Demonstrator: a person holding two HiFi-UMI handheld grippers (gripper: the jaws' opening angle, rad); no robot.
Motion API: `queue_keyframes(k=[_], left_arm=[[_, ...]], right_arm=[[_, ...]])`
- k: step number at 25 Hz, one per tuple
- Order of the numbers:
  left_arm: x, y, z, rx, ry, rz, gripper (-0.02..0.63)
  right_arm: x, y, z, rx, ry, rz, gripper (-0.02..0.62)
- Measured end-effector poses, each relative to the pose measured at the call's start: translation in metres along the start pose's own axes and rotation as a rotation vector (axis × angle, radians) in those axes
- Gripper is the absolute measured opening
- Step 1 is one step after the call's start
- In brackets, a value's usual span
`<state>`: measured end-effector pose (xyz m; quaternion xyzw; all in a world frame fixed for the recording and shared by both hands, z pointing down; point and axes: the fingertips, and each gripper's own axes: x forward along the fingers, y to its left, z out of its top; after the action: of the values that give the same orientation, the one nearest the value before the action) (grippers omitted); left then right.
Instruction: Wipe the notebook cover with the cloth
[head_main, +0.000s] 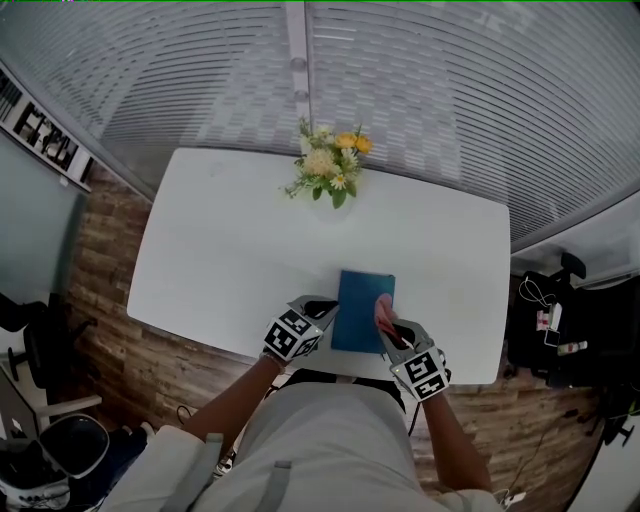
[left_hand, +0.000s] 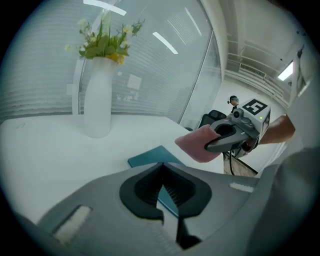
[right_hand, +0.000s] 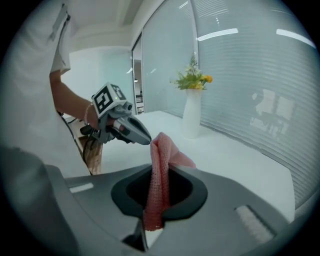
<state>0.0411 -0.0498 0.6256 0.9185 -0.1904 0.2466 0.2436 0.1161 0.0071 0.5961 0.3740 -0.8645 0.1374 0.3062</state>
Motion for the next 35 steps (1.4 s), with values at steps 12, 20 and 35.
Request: queue_keyframes(k=[12,20,35], left_arm=[[-0.072,-0.035,0.103,-0.021,-0.325,0.018,0.003],[-0.117,-0.057,0.153,-0.016,-0.469,0.010,0.003],[-0.179,-0.097,0.213,0.079,-0.629,0.040,0.003]], right_arm=[[-0.051,-0.017,0.103,0.131,-0.250,-0.122,0.020],[-0.092,-0.018,0.167,0.126,-0.370,-0.158,0.020],[-0.140,0.001,0.228,0.088,-0.469,-0.181,0.020]])
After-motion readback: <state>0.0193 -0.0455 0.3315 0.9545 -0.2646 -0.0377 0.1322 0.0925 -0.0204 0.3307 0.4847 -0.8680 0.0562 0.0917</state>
